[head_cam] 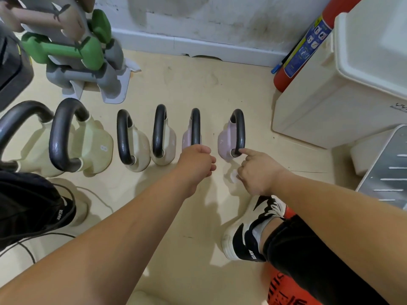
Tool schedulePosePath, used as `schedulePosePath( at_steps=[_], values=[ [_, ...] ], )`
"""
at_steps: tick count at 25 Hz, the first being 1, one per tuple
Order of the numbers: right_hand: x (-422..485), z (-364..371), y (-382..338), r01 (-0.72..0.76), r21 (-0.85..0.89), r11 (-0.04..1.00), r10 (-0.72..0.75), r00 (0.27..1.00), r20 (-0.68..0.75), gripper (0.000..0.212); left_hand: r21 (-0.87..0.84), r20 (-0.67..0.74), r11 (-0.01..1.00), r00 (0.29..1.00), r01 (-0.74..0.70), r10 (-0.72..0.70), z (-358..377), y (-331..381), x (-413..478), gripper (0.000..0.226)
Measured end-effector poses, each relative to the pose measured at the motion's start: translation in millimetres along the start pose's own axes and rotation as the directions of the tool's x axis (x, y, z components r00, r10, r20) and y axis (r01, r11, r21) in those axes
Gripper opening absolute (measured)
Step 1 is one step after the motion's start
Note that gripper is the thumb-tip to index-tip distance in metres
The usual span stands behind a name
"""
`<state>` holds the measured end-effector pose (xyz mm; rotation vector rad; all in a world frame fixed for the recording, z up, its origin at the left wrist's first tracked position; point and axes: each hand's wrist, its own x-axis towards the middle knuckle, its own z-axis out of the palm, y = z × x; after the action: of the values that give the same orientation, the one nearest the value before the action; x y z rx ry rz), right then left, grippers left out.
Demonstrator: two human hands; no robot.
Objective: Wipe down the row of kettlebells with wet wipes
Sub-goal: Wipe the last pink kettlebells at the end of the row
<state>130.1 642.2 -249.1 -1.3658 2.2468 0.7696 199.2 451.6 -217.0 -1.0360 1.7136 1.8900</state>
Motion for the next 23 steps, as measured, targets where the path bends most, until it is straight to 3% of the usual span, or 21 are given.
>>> schedulePosePath(
  at_steps=[1, 3, 4, 5, 7, 10, 12, 13, 16, 18, 21, 23],
  values=[
    [-2.6, -8.0, 3.3, -0.055, 0.052, 0.997, 0.058, 0.997, -0.052, 0.029, 0.002, 0.008, 1.000, 1.000, 0.004, -0.004, 1.0, -0.6, -1.6, 0.031],
    [-2.5, -14.1, 12.7, -0.284, 0.224, 0.932, 0.289, 0.957, 0.012, 0.031, 0.009, 0.031, 1.000, 0.999, 0.012, -0.013, 4.0, -1.6, -4.4, 0.031],
    [-0.6, -15.8, 19.9, -0.424, 0.394, 0.815, 0.432, 0.899, 0.073, 0.033, 0.016, 0.040, 1.000, 0.999, 0.014, -0.014, 5.7, -2.2, -4.8, 0.031],
    [6.4, -19.6, 27.5, -0.553, 0.542, 0.633, 0.561, 0.810, 0.171, 0.035, 0.022, 0.046, 1.000, 0.999, 0.014, -0.015, 6.9, -3.0, -4.4, 0.031],
    [19.4, -28.5, 40.0, -0.668, 0.718, 0.197, 0.633, 0.646, 0.427, 0.037, 0.032, 0.043, 0.999, 0.999, 0.014, -0.015, 7.9, -5.2, -1.4, 0.033],
    [39.2, -56.5, 40.4, -0.621, 0.784, -0.016, 0.600, 0.621, 0.504, 0.054, 0.036, 0.028, 0.999, 0.999, 0.021, -0.022, 7.8, -7.0, 4.0, 0.033],
    [55.0, -61.9, 33.0, -0.429, 0.821, -0.378, 0.533, 0.624, 0.571, 0.050, 0.028, 0.021, 0.999, 1.000, 0.020, -0.021, 7.9, -7.9, 7.1, 0.032],
    [63.4, -61.3, 28.7, -0.357, 0.835, -0.419, 0.522, 0.657, 0.543, 0.047, 0.021, 0.021, 1.000, 1.000, 0.020, -0.020, 7.9, -7.8, 8.1, 0.032],
    [80.8, -60.8, 20.2, -0.299, 0.859, -0.415, 0.602, 0.618, 0.506, 0.046, 0.017, 0.023, 1.000, 1.000, 0.019, -0.019, 8.7, -6.5, 9.1, 0.033],
    [82.9, -80.7, 14.4, -0.179, 0.907, -0.382, 0.707, 0.575, 0.411, 0.043, 0.006, 0.032, 1.000, 0.999, 0.015, -0.015, 8.7, -4.1, 6.0, 0.034],
    [75.9, -130.4, 2.0, -0.032, 0.944, -0.327, 0.698, 0.666, 0.265, 0.039, -0.020, 0.019, 1.000, 1.000, -0.018, 0.018, 2.6, 2.5, -1.9, 0.026],
    [74.4, -156.1, -6.8, -0.040, 0.942, -0.333, 0.635, 0.729, 0.256, 0.040, -0.043, -0.042, 0.997, 0.997, -0.070, 0.068, -10.9, 9.2, -6.5, 0.017]
  ],
)
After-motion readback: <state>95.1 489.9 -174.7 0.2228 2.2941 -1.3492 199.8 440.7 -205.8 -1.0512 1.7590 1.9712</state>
